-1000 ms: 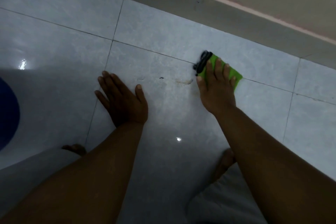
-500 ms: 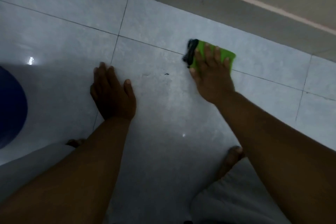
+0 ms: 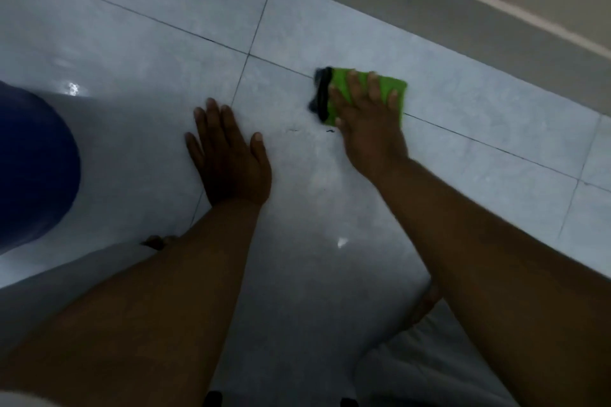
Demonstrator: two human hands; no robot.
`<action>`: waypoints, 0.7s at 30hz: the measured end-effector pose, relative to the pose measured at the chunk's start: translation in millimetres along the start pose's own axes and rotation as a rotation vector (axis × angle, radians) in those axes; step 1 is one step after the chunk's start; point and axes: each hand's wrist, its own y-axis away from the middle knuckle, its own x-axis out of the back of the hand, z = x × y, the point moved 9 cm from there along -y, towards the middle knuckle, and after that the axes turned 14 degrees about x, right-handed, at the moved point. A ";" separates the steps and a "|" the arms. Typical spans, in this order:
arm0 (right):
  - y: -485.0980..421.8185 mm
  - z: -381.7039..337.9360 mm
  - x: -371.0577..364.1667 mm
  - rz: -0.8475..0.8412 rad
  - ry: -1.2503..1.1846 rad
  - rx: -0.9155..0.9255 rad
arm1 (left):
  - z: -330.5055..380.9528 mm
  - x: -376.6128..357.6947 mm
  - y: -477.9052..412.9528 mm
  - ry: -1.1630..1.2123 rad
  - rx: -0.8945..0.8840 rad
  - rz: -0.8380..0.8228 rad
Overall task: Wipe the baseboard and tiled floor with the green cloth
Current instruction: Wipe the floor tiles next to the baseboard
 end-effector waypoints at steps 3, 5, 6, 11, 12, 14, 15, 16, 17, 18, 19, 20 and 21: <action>5.9 -38.1 -13.2 -0.040 0.016 0.177 | -1.1 -0.4 -0.4 -0.005 0.004 0.012; 27.9 -31.8 -12.7 -0.083 0.014 0.274 | -1.6 -0.4 0.5 -0.006 0.004 0.024; 38.3 -21.1 -8.3 -0.095 0.018 0.298 | -1.6 -0.7 1.0 -0.003 0.003 0.024; 20.1 36.9 13.4 -0.062 0.039 0.030 | -0.5 0.7 2.2 0.000 0.008 0.023; 4.0 29.4 13.3 -0.031 0.026 0.005 | -0.2 0.7 2.1 0.005 0.008 0.019; -26.2 -6.3 5.9 0.019 -0.005 0.058 | -0.6 -0.2 1.4 0.014 0.009 0.013; -33.4 -26.4 -0.1 0.033 -0.010 0.117 | -1.0 -0.5 0.9 0.018 0.007 0.015; -32.8 -46.4 -6.0 0.035 -0.007 0.196 | -1.4 -0.7 0.5 0.023 0.005 0.021; -24.4 -63.1 -10.9 0.023 0.002 0.288 | -2.0 -0.7 -0.1 0.032 0.002 0.027; -9.9 -71.6 -15.0 -0.011 0.011 0.380 | -2.8 -0.9 -0.5 0.044 0.001 0.029; 6.1 -71.7 -16.9 -0.048 0.015 0.457 | -3.3 -0.8 -0.3 0.055 0.000 0.030; 20.5 -65.9 -15.5 -0.072 0.018 0.518 | -3.4 -0.1 0.2 0.063 0.000 0.033; 31.3 -56.0 -12.5 -0.082 0.025 0.554 | -3.2 0.8 0.5 0.067 0.001 0.040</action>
